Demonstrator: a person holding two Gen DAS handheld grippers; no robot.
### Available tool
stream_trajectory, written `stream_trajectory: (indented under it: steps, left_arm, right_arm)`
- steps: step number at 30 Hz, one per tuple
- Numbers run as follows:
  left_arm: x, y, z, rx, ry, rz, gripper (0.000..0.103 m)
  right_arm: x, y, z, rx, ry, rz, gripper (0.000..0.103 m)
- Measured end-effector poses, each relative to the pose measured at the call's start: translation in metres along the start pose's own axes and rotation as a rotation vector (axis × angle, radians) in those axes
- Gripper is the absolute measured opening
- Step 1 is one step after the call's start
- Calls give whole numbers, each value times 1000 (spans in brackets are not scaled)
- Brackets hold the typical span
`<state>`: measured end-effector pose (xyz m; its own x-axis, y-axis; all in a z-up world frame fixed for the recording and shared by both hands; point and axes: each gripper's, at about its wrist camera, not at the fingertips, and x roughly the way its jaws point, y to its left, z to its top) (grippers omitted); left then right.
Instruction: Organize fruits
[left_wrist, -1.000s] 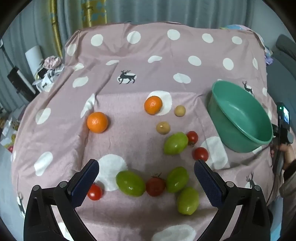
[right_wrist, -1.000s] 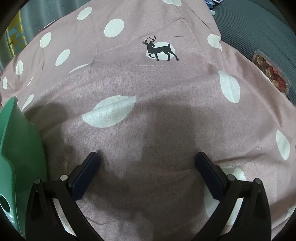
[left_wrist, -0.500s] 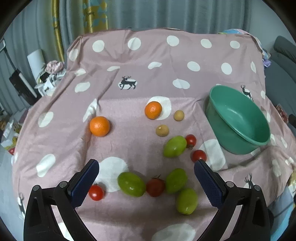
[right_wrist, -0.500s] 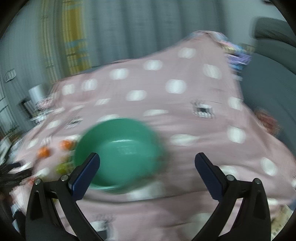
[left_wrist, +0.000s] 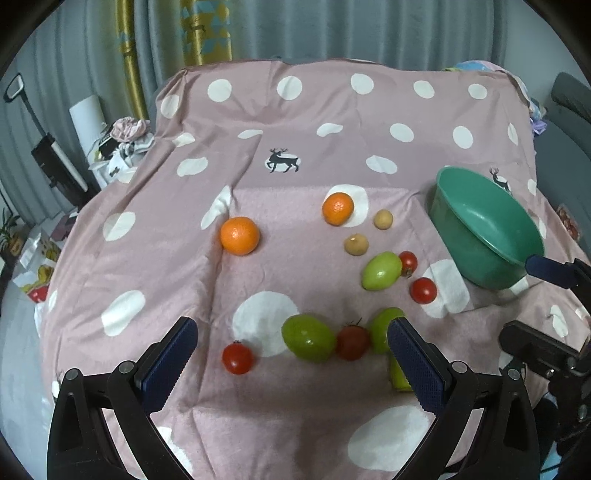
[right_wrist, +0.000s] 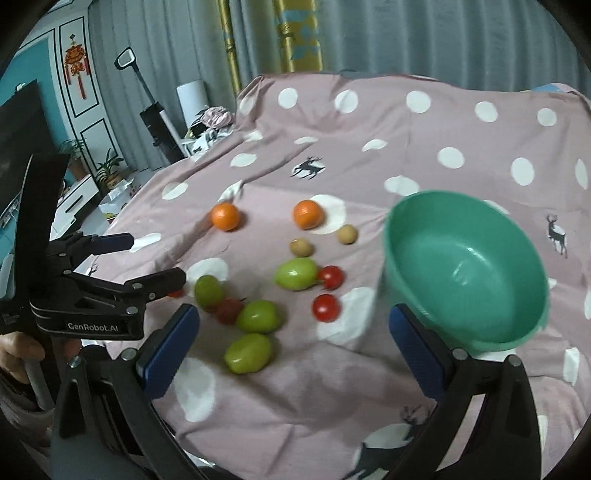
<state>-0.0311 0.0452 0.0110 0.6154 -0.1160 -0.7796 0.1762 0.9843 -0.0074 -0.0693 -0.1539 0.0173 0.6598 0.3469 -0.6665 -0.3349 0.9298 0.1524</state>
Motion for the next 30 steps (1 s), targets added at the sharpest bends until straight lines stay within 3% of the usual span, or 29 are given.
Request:
stream_trajectory:
  steps: [14, 22, 30]
  left_arm:
    - [-1, 1, -4, 7, -5, -31, 102]
    - [-2, 15, -8, 18, -27, -121, 102]
    - [8, 27, -25, 13, 9, -205, 102]
  right_arm:
    - [13, 19, 4, 3, 41, -21, 103]
    - [12, 15, -3, 17, 57, 0, 103]
    - [12, 8, -13, 45, 71, 57, 103]
